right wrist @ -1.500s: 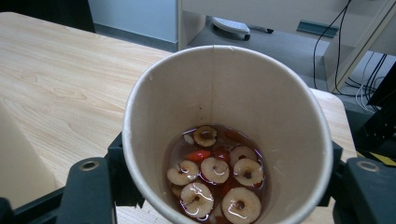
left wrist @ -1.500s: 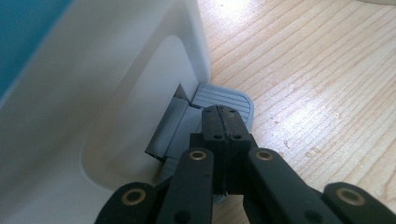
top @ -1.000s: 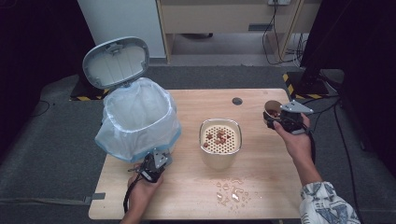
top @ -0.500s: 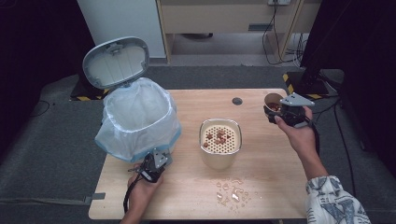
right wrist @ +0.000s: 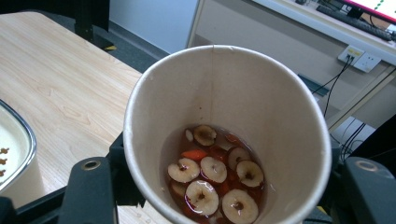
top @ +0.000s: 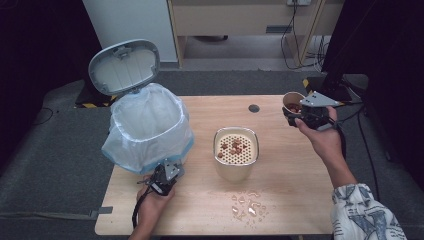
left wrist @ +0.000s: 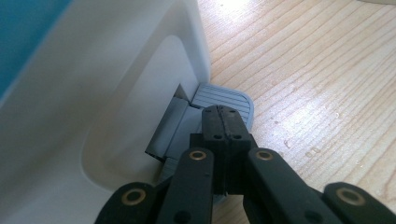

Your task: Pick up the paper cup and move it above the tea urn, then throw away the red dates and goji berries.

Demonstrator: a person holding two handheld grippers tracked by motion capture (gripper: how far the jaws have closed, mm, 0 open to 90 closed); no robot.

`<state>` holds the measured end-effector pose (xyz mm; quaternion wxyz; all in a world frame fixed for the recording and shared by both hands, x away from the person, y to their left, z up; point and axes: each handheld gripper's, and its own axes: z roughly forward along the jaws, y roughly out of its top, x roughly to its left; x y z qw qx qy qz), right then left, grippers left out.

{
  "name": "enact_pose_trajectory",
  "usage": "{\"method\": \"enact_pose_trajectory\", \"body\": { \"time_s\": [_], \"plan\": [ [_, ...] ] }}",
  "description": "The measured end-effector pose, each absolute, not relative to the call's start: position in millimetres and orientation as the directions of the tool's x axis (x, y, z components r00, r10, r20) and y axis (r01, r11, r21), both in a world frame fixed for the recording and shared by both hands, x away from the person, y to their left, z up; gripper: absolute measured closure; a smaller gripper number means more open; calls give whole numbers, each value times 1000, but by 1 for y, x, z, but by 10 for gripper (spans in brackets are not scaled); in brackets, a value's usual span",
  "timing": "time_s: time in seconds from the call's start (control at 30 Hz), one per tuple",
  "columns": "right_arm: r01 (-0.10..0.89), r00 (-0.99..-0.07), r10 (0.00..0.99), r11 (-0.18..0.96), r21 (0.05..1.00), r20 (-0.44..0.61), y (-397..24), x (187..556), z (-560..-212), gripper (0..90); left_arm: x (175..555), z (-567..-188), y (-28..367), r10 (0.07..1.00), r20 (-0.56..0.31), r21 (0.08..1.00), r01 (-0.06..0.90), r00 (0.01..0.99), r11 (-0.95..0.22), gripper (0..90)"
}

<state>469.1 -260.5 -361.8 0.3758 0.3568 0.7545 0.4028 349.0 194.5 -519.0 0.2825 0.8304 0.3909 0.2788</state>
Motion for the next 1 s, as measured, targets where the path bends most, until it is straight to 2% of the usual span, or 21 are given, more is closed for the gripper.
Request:
{"method": "enact_pose_trajectory", "body": {
  "time_s": [0.43, 1.0],
  "plan": [
    [195, -481, 813, 465, 864, -328, -248, 471, -340, 342, 349, -519, 195, 807, 242, 687, 492, 538, -534, 897],
    [167, -518, 779, 497, 851, -353, -224, 473, -329, 342, 349, -519, 195, 808, 241, 688, 493, 538, -533, 897]
  ]
}}
